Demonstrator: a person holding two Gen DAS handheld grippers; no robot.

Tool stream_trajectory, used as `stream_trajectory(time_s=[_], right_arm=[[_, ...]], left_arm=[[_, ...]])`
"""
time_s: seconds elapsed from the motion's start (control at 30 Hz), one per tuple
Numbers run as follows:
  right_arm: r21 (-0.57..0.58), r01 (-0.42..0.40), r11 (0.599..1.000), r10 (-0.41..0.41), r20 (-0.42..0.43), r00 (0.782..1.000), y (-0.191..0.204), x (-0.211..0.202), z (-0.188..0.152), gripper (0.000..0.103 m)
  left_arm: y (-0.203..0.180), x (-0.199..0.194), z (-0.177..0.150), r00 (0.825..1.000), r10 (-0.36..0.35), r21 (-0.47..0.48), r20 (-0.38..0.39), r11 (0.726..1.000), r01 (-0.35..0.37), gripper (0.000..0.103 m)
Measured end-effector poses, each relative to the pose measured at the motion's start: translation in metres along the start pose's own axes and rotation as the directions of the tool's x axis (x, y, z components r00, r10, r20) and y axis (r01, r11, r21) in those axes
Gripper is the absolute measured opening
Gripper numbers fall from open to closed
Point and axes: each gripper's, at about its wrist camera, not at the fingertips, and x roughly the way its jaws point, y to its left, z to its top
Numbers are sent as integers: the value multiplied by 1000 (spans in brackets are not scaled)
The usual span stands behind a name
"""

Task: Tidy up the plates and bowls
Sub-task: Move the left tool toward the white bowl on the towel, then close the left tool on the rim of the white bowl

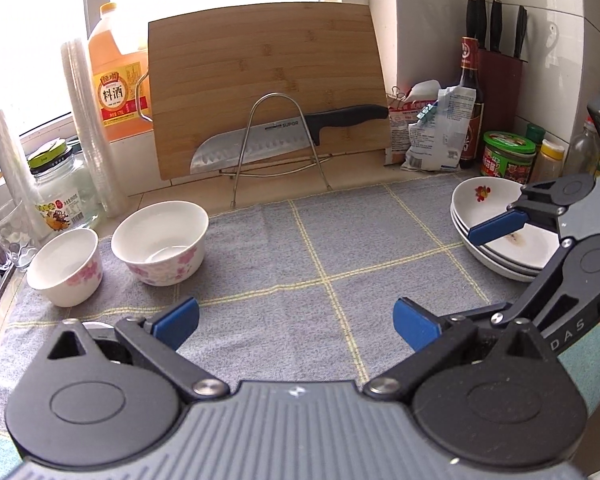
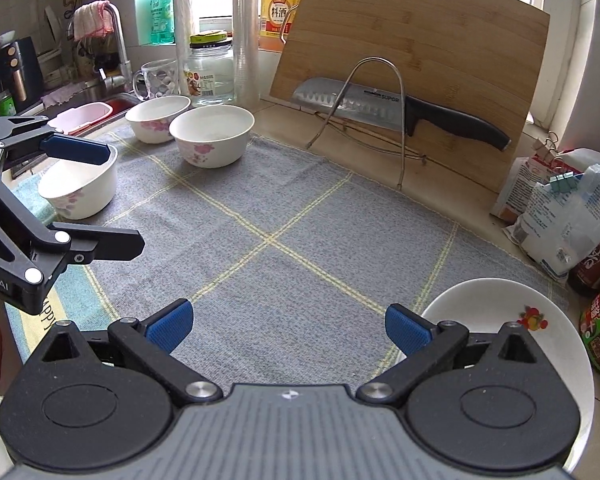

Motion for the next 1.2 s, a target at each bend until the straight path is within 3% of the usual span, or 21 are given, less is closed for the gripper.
stream_trajectory(time_s=[0.33,0.67,1.03,1.2], right_arm=[[4,-48,999,48,-80,996,80,40,18,103],[-7,-99,995,98,-103,990,152,82,43,103],[-35,-150,988,146,-100,984,197,120,60,103],[-101,-105,989,95,-92,991,211,127,60,103]], left_arm=[[71,-10,-19,999,-17,4,-33,1000,17,102],[145,-15,-34,998,-7,-13,-69,1000,6,102],[202,-7,-44,994,7,-29,-105,1000,-10,102],[216,-3,-45,992,-28,-43,-120,999,23,102]])
